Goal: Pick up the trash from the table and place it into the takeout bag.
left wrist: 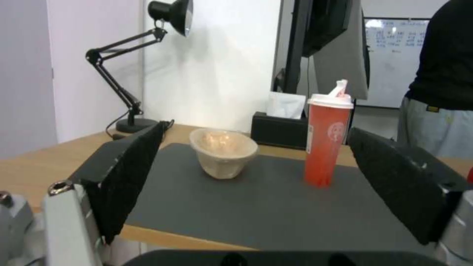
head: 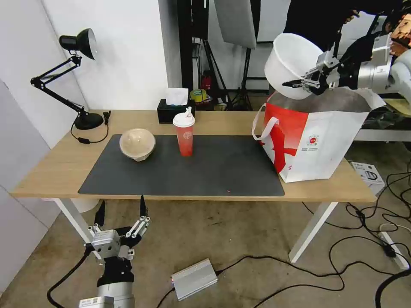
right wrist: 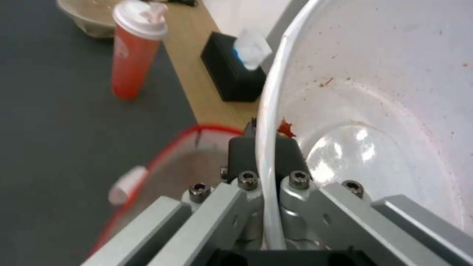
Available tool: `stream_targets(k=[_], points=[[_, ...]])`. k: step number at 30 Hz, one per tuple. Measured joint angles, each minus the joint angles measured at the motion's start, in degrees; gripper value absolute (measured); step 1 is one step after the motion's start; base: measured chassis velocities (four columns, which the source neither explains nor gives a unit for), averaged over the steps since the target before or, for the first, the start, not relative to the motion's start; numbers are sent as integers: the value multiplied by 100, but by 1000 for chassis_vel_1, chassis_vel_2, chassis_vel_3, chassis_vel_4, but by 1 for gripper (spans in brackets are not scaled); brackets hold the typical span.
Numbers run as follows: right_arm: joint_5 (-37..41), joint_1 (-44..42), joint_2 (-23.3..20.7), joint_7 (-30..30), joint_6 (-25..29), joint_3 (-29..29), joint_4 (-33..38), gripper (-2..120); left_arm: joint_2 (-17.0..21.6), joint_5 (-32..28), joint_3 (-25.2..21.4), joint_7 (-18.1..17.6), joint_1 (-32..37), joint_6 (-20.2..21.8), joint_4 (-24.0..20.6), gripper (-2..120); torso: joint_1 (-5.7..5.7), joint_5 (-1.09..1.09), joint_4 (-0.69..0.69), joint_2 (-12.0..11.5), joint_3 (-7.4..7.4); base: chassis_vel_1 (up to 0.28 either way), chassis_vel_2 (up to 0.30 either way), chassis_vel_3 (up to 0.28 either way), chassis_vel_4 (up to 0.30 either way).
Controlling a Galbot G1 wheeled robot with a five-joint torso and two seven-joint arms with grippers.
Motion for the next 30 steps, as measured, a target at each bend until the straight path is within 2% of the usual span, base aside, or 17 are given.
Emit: stream_targets(k=[13,30], points=[[11,-359,63,35,11,364,-325,0,3,-65,-7,-1,-17,5,23,100,0,0,0,0,0,0,0,0,0],[1302,-1135,58,375,-478,868,-104,0,4,-45,9,1,-6,17,47,100,0,0,1,0,0,0,0,0,0]])
